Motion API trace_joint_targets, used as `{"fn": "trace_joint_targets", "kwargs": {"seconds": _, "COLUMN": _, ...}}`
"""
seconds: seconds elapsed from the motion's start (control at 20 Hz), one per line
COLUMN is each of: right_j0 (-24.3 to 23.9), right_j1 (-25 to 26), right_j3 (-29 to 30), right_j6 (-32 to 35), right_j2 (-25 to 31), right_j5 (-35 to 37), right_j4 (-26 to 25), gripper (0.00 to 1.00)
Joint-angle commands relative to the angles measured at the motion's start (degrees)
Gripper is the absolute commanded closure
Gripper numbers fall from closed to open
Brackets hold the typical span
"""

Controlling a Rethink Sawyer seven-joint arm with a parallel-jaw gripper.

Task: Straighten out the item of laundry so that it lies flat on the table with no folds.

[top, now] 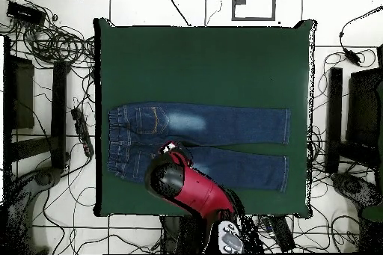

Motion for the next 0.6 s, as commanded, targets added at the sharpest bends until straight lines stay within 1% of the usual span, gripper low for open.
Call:
{"fn": "trace_joint_targets", "kwargs": {"seconds": 0.05, "right_j0": 3.0, "right_j1": 2.9, "right_j3": 4.5, "right_j6": 19.5, "right_j2": 8.2, "right_j5": -0.7, "right_j4": 6.4, "gripper": 0.0}}
{"fn": "trace_joint_targets", "kwargs": {"seconds": 0.25, "right_j0": 3.8, "right_j1": 3.6, "right_j3": 4.4, "right_j6": 21.6, "right_j2": 9.6, "right_j5": -2.4, "right_j4": 7.1, "gripper": 0.0}}
{"fn": "trace_joint_targets", "kwargs": {"seconds": 0.35, "right_j0": 5.4, "right_j1": 4.3, "right_j3": 3.4, "right_j6": 22.5, "right_j2": 8.8, "right_j5": -2.5, "right_j4": 7.9, "gripper": 0.0}}
{"fn": "trace_joint_targets", "kwargs": {"seconds": 0.6, "right_j0": 7.7, "right_j1": 8.1, "right_j3": 0.0, "right_j6": 24.2, "right_j2": 7.9, "right_j5": -4.0, "right_j4": 9.6, "gripper": 0.0}}
